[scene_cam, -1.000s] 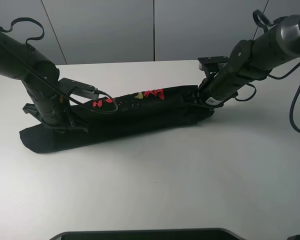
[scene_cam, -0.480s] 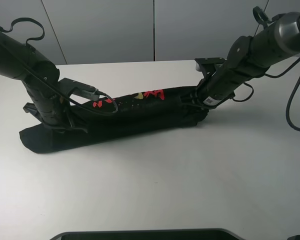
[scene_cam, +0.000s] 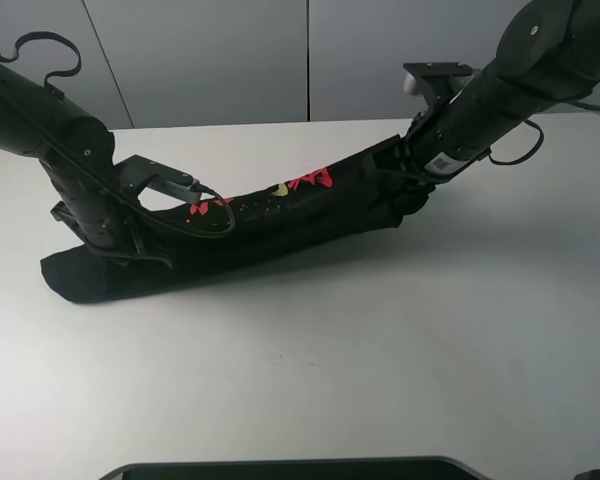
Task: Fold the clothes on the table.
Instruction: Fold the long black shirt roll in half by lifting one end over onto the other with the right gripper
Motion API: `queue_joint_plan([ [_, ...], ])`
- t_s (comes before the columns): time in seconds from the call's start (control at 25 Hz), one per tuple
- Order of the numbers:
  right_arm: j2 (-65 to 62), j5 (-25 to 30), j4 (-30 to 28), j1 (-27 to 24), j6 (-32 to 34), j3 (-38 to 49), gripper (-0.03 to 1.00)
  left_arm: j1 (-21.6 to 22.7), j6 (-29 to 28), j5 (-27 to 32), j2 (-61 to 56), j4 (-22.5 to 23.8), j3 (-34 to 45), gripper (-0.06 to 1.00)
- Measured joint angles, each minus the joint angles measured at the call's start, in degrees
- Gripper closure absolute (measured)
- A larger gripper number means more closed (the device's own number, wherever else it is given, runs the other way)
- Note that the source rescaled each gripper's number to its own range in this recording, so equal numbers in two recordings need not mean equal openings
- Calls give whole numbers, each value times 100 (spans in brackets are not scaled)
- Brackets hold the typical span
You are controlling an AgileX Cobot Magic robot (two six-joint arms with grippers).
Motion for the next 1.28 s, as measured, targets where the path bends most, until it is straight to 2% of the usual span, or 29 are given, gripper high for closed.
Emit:
queue_joint_plan([
  [0.2,-106,119,-330,0,174,0,82,-10,1112,-482,-226,-1335,13,94],
  [0.36,-106,179,-789,0,593,0,82,-10,2244,-530,-554,-2319,-265,85],
  [0.52,-106,241,-1521,0,1310,0,82,-10,3120,-496,-615,-3328,-631,81],
  [0.68,-178,416,-2497,0,2081,3,82,-10,4244,-237,-615,-4462,-856,81],
  [0.76,-313,512,-2794,0,2276,3,82,-10,4663,-92,-651,-4852,-944,78],
  [0.88,-590,523,-2813,0,2290,3,82,-10,4915,-22,-852,-5015,-1117,71],
  [1.0,-801,523,-2591,160,1993,3,82,-10,5017,-6,-1212,-5026,-1247,64],
  [1.12,-865,472,-2298,551,1753,3,82,-10,5145,-6,-1667,-5026,-1350,60],
  [1.28,-865,98,-1811,1201,1555,3,82,-10,5183,-16,-2325,-5026,-1353,59],
])
